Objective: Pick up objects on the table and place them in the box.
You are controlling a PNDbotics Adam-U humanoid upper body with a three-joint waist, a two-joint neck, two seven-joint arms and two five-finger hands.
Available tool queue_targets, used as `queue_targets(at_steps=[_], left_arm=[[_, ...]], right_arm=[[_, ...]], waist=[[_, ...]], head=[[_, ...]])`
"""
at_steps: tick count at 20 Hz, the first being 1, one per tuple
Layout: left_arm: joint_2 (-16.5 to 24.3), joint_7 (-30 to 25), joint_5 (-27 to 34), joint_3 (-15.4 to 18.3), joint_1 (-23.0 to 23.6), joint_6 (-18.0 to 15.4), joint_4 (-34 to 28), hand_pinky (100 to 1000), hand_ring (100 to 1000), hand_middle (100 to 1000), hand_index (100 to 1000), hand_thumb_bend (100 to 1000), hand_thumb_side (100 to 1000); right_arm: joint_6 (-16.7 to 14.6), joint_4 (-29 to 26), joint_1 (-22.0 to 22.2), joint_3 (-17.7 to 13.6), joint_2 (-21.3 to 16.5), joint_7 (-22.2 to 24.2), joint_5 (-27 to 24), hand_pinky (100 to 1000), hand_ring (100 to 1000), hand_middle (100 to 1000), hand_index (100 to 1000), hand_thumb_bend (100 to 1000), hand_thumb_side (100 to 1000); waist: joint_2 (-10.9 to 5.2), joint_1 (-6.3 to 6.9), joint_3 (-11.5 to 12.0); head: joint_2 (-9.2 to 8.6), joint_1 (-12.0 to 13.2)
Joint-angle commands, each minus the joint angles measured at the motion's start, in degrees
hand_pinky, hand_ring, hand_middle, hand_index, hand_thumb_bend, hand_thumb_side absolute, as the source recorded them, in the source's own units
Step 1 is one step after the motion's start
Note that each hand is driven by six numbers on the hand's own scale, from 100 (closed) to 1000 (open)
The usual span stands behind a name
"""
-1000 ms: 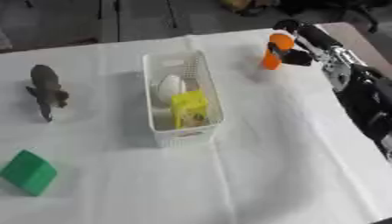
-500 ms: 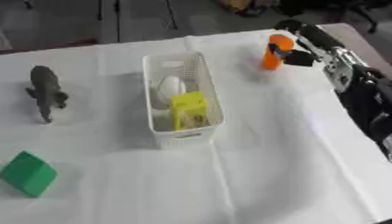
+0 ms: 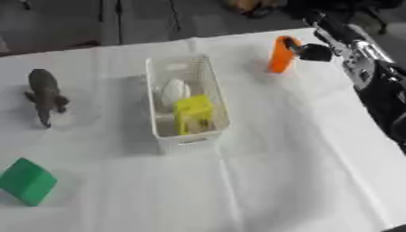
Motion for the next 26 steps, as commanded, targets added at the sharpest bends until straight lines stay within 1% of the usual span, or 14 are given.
queue_targets(at_steps=[1,2,3,4,5,6,7,8,9,10,13,19,23,26], left_arm=[[2.1,-0.2,-0.2,0.1,-0.2,0.0,-0.7,639,704,684,772,225,1000],[2.2,-0.2,-0.2,0.1,-0.2,0.0,-0.7,639,704,684,771,225,1000],[2.2,-0.3,-0.2,0.0,-0.3,0.0,-0.7,639,705,684,771,224,1000],[2.2,-0.5,-0.1,-0.2,-0.5,0.0,-0.7,639,705,685,772,224,1000],[2.2,-0.7,-0.1,-0.5,-0.7,0.0,-0.7,639,705,685,772,224,1000],[2.1,-1.0,0.0,-0.7,-0.9,0.0,-0.7,639,705,685,772,224,1000],[2.1,-1.2,0.0,-0.9,-1.0,0.0,-0.7,639,705,685,772,224,1000],[2.1,-1.3,0.0,-1.0,-1.1,0.0,-0.7,639,705,685,773,222,1000],[2.2,-1.4,0.1,-1.1,-1.2,0.1,-0.7,639,705,685,773,222,1000],[2.2,-1.5,0.1,-1.1,-1.2,0.1,-0.7,640,705,685,773,220,1000],[2.3,-1.5,0.2,-1.0,-1.1,0.1,-0.7,640,706,685,773,219,1000],[2.2,-1.5,0.3,-1.0,-1.1,0.1,-0.8,640,706,686,773,219,1000],[2.1,-1.5,0.4,-0.9,-1.2,0.1,-0.9,641,706,686,774,216,1000],[2.0,-1.5,0.4,-0.9,-1.2,0.0,-0.9,641,707,686,774,214,1000]], right_arm=[[1.1,-1.1,-0.5,-0.4,-5.2,-1.8,3.0,1000,974,958,960,353,697],[1.5,0.2,-1.0,-0.7,-5.1,-2.1,3.6,979,961,948,955,301,710],[1.6,1.6,-1.7,-0.8,-5.0,-2.1,3.8,965,954,941,952,273,721],[1.6,3.8,-2.8,-0.8,-4.5,-1.5,3.7,958,949,936,949,216,758],[1.3,6.1,-4.0,-0.7,-4.1,-0.6,3.3,958,949,936,949,216,758],[0.9,8.3,-5.2,-0.5,-3.7,0.3,2.9,950,944,930,946,178,784],[0.5,10.1,-6.1,-0.3,-3.5,1.1,2.4,950,944,930,946,178,784],[-0.1,11.6,-7.0,-0.1,-3.2,1.8,1.9,944,940,926,944,152,801],[-0.6,12.5,-7.6,0.1,-2.9,2.3,1.4,944,940,926,944,152,801],[-1.4,12.7,-8.0,0.3,-2.7,2.7,1.1,941,938,924,943,156,786],[-3.5,11.1,-8.3,0.4,-2.0,3.4,0.5,942,938,924,944,160,786],[-4.6,9.9,-8.3,0.1,-1.6,4.2,-0.1,940,936,921,943,155,786],[-6.8,8.5,-8.1,0.7,-0.2,4.6,-0.2,937,933,916,943,148,808],[-8.1,8.6,-7.8,0.8,0.6,5.2,0.0,937,934,916,943,136,837]], waist=[[-1.63,-0.23,-0.4],[-1.69,-0.34,-0.4],[-1.71,-0.41,-0.4],[-1.72,-0.49,-0.1],[-1.74,-0.53,0.2],[-1.74,-0.53,0.6],[-1.74,-0.53,0.8],[-1.73,-0.47,1.1],[-1.72,-0.44,1.2],[-1.6,-0.34,1.4],[-1.22,-0.14,1.5],[-1.02,-0.12,1.6],[-0.48,-0.13,1.4],[-0.22,-0.03,1.5]], head=[[0.08,0.3],[-0.1,0.3],[-0.25,0.3],[-0.54,0.2],[-0.72,0.1],[-0.89,0.0],[-0.98,-0.2],[-1.1,-0.4],[-1.17,-0.6],[-1.33,-0.6],[-1.66,-0.4],[-1.73,-0.5],[-1.9,-0.4],[-1.98,-0.6]])
